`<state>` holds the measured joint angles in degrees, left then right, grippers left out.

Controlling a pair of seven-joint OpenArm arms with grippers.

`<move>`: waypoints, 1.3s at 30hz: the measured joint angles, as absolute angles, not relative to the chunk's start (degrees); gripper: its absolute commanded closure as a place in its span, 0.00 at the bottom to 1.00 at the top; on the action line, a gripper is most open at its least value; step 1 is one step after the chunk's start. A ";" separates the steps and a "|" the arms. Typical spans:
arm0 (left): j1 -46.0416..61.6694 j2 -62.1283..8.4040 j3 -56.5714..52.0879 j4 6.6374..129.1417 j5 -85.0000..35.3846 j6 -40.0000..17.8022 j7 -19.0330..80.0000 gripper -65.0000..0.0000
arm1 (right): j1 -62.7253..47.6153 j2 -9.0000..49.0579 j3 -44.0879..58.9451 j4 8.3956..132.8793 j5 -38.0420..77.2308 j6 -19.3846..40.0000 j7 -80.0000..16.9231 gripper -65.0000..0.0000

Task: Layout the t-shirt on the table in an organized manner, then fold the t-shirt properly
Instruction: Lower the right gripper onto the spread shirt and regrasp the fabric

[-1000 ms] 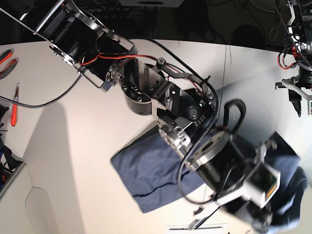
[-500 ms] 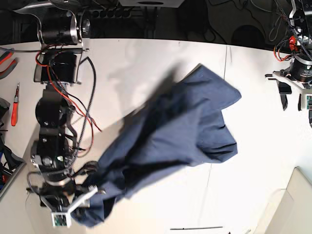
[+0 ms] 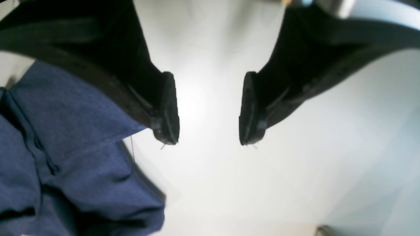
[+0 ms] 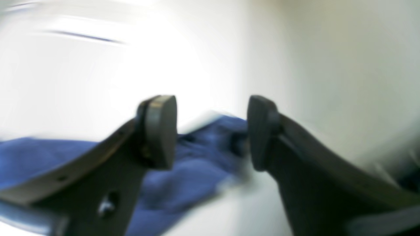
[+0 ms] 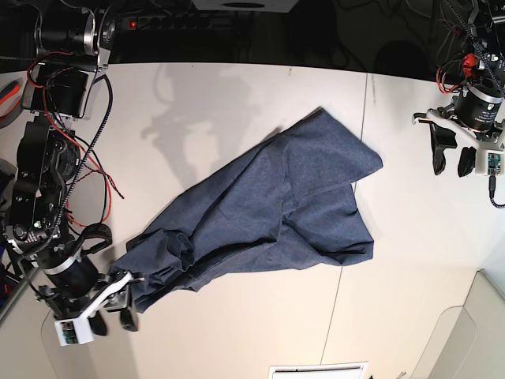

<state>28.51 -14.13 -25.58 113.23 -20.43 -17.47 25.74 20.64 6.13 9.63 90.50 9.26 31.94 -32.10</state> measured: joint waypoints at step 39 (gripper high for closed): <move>28.67 -14.13 -25.56 113.23 -21.54 -18.31 28.53 0.49 | 41.10 -5.28 -34.59 41.23 -13.89 21.67 -37.32 0.47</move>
